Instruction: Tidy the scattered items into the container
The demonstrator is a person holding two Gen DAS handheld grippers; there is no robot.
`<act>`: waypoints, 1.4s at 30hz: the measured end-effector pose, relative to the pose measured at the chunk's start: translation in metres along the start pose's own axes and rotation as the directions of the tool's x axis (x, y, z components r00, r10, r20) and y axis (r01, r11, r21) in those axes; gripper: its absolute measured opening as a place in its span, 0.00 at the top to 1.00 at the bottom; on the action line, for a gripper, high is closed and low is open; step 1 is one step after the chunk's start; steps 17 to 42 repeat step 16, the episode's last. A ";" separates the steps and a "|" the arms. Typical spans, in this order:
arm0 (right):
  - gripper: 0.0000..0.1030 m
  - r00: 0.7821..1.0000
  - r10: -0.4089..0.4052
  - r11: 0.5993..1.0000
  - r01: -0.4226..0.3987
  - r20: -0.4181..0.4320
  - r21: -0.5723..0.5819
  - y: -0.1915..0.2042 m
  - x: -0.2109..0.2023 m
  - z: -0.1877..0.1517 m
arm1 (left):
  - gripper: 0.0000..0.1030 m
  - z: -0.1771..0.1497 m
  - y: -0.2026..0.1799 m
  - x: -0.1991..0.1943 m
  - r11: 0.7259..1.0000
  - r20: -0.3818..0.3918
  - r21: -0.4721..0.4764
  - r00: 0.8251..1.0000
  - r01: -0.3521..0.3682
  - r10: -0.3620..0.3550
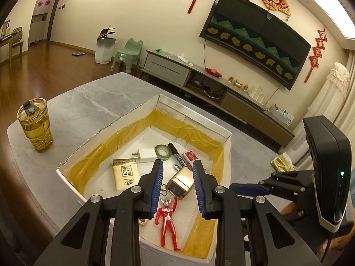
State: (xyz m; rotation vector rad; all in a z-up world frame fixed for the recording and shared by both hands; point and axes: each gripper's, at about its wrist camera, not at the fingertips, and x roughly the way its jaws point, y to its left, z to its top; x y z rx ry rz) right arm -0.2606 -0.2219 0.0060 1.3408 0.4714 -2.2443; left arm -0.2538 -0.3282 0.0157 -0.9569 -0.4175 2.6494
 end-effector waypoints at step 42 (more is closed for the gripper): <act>0.57 0.999 -0.030 0.999 0.031 0.023 -0.026 0.015 -0.006 -0.001 | 0.71 0.000 0.004 -0.005 1.000 0.010 -0.016 1.000 0.005 -0.005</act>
